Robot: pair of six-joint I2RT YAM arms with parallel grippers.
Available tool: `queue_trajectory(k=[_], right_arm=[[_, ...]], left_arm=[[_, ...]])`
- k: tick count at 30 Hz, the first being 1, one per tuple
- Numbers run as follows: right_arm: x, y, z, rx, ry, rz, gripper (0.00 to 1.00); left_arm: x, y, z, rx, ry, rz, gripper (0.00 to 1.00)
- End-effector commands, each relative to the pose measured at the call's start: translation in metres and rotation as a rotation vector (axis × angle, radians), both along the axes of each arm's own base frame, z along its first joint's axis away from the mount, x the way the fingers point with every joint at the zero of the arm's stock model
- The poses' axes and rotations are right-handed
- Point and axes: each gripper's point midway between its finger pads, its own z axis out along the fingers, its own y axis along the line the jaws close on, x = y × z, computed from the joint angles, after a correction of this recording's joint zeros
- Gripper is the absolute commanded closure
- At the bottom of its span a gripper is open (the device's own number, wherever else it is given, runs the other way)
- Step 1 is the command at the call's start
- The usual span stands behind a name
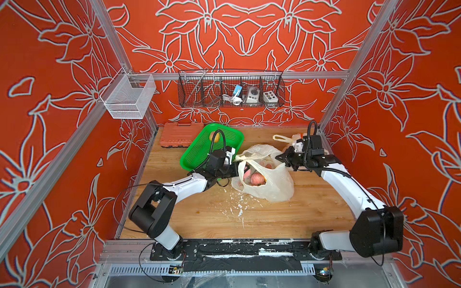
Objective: Place the peach into a plastic bag & tie a knot
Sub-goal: Place the peach in the plastic bag, then pick up the peach from the basket.
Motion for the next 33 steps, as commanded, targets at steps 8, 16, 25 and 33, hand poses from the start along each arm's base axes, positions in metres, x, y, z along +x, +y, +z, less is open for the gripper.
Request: queue_trajectory(k=[8,16,25,33], right_arm=[[0.009,-0.012,0.008,-0.004,-0.026,-0.049,1.0],[0.022,-0.027,0.011,-0.001,-0.033,-0.082,1.0],[0.023,-0.022,0.007,0.0,-0.02,-0.06,1.0],[0.018,-0.022,0.001,-0.013,-0.008,-0.053,1.0]], left_arm=[[-0.011,0.016,0.025,0.246,-0.097,-0.137,0.07],[-0.054,0.125,0.038,0.443,0.092,-0.133,0.14],[0.097,0.209,0.004,0.672,0.018,0.34,0.09],[0.208,0.223,-0.036,0.773,-0.006,0.516,0.09]])
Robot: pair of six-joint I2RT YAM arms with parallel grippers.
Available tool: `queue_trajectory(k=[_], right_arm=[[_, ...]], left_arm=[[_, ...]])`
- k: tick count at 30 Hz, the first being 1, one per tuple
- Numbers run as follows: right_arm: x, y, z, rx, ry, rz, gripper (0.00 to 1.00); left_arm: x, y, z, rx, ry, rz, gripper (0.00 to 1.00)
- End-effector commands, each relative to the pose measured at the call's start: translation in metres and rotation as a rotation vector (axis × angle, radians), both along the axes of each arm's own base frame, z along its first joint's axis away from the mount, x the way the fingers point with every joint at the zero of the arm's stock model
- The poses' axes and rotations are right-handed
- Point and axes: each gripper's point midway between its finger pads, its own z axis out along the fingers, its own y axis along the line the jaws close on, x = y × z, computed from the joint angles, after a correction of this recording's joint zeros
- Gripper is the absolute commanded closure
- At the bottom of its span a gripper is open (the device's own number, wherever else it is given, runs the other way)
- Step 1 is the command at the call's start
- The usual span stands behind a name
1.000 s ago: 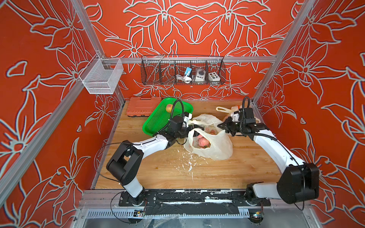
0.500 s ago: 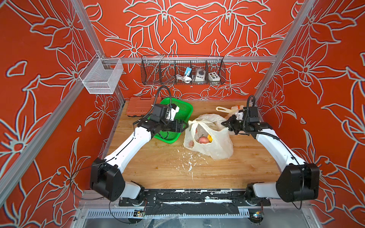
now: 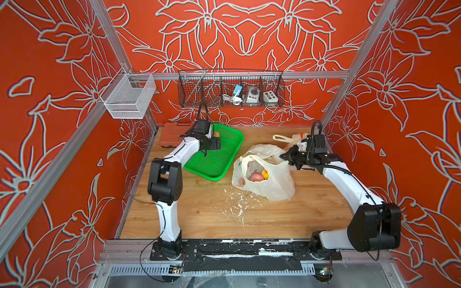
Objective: Place the peach into a plastic bag & tie a knot
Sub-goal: Pick up the peach from the basket.
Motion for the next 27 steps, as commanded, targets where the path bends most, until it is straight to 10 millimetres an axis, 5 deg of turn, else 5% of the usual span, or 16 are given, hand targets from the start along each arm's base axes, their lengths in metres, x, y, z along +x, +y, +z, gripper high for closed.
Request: queue_trajectory(k=[1,9,20,27], right_arm=[[0.002,0.004,0.005,-0.002,-0.017,0.019,1.0],[0.003,0.004,0.001,-0.006,-0.014,0.023,1.0],[0.004,0.003,0.002,-0.009,-0.016,0.018,1.0],[0.001,0.002,0.003,-0.013,-0.017,0.015,1.0]], left_arm=[[0.039,0.015,0.007,0.06,-0.106,0.108,0.09],[0.091,0.01,-0.023,0.062,-0.122,0.144,0.11],[0.106,0.004,-0.068,0.074,-0.042,0.128,0.26],[0.105,-0.004,-0.047,0.046,-0.085,0.082,0.45]])
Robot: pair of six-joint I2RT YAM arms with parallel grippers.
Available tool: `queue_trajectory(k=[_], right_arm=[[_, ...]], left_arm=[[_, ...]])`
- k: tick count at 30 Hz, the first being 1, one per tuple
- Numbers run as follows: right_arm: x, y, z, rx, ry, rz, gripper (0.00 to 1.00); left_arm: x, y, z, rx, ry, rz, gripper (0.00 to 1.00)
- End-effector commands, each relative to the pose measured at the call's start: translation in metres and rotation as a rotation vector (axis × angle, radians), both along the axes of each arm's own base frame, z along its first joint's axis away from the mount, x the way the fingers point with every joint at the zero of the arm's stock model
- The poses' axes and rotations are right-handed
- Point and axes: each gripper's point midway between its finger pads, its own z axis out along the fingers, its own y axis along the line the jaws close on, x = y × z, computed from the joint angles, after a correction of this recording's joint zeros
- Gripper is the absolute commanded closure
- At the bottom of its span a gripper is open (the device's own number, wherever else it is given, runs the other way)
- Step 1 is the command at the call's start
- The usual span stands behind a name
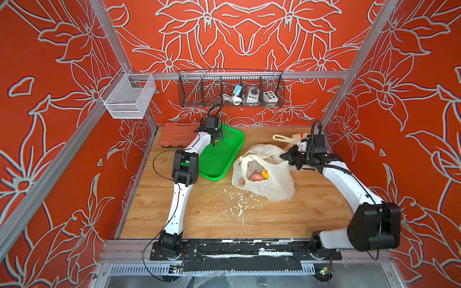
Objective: Place the peach into a plastic bag & tie a knot
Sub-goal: Pick up the peach from the basket, then place the peach in the plastic bag.
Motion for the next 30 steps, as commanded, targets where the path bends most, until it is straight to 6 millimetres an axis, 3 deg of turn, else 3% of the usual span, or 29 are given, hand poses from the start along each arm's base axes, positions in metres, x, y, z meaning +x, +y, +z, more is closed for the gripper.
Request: queue_trajectory(k=[1,5,7,10,16,19,23,30], right_arm=[[0.0,0.001,0.005,-0.011,-0.019,0.007,1.0],[0.0,0.0,0.006,-0.012,-0.026,0.001,1.0],[0.0,0.001,0.006,-0.005,-0.028,0.003,1.0],[0.001,0.002,0.009,0.004,-0.035,0.007,1.0],[0.0,0.005,0.012,0.02,-0.042,0.018,1.0],[0.001,0.007,0.016,0.031,-0.052,0.023,1.0],[-0.001,0.009,0.018,0.028,-0.056,0.029,1.0],[-0.009,0.012,0.016,0.027,-0.048,0.036,1.0]], left_arm=[[-0.014,-0.004,0.014,-0.031,0.016,-0.023,0.48],[-0.05,-0.02,0.067,-0.111,-0.06,-0.09,0.55],[-0.081,-0.025,0.096,-0.167,-0.092,-0.114,0.55],[-0.141,-0.028,0.116,-0.262,-0.059,-0.128,0.54],[-0.268,-0.061,0.118,-0.447,0.098,-0.269,0.52],[-0.311,-0.08,0.104,-0.523,0.183,-0.315,0.52],[-0.334,-0.117,0.1,-0.631,0.187,-0.374,0.52],[-0.315,-0.196,0.114,-0.659,0.099,-0.591,0.47]])
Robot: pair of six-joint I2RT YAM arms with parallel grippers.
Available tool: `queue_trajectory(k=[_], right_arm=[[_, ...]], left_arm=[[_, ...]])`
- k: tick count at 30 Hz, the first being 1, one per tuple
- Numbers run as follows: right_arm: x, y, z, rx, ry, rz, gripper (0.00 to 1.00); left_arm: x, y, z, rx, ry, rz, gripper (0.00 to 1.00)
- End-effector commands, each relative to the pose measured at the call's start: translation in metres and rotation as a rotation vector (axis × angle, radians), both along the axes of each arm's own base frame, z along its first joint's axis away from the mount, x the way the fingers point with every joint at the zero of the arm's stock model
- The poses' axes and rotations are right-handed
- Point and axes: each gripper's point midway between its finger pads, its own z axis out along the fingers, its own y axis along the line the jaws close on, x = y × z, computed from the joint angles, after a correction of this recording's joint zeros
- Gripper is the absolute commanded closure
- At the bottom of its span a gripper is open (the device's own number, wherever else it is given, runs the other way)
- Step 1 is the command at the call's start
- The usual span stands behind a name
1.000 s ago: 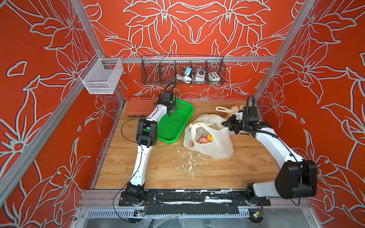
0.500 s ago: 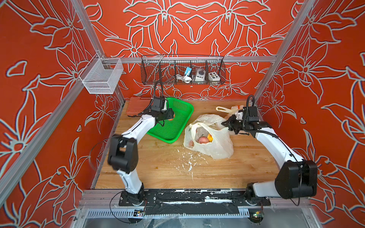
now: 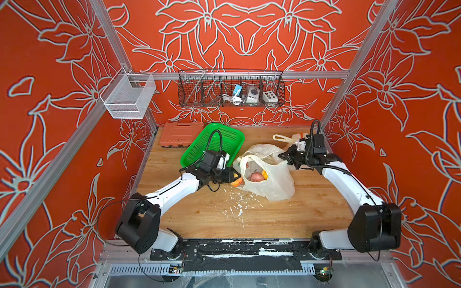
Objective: Place the peach into a plastic bag & tie a knot
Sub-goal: Place the peach in the plastic bag.
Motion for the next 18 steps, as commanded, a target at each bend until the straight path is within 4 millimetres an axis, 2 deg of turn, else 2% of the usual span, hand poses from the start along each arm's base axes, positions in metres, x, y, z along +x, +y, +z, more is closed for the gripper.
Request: queue_trajectory(k=[1,3,5,6,8,11,13,16,18], right_arm=[[-0.008,0.002,0.006,0.011,-0.014,0.0,1.0],[-0.01,0.001,0.004,0.007,-0.01,-0.002,1.0],[-0.012,-0.001,0.001,0.004,-0.004,-0.009,1.0],[-0.011,-0.002,0.0,0.003,-0.003,-0.014,1.0],[-0.011,-0.004,0.001,0.006,-0.002,-0.016,1.0],[-0.008,-0.006,0.003,0.002,-0.011,-0.02,1.0],[-0.006,-0.006,0.004,0.006,-0.01,-0.021,1.0],[-0.002,-0.005,0.005,0.01,-0.013,-0.017,1.0],[0.0,-0.005,0.005,0.009,-0.016,-0.019,1.0]], left_arm=[[0.026,-0.04,0.039,-0.11,-0.158,-0.063,0.46],[0.04,-0.048,0.043,-0.133,-0.205,-0.059,0.39],[0.045,-0.058,0.054,-0.189,-0.242,-0.09,0.28],[0.04,-0.063,0.061,-0.212,-0.242,-0.126,0.24],[0.029,-0.061,0.065,-0.183,-0.25,-0.18,0.17],[0.006,-0.036,0.065,-0.063,-0.277,-0.231,0.13],[-0.009,-0.011,0.065,-0.022,-0.259,-0.234,0.13],[-0.026,0.019,0.069,-0.047,-0.213,-0.188,0.14],[-0.038,0.03,0.08,-0.093,-0.22,-0.158,0.14]])
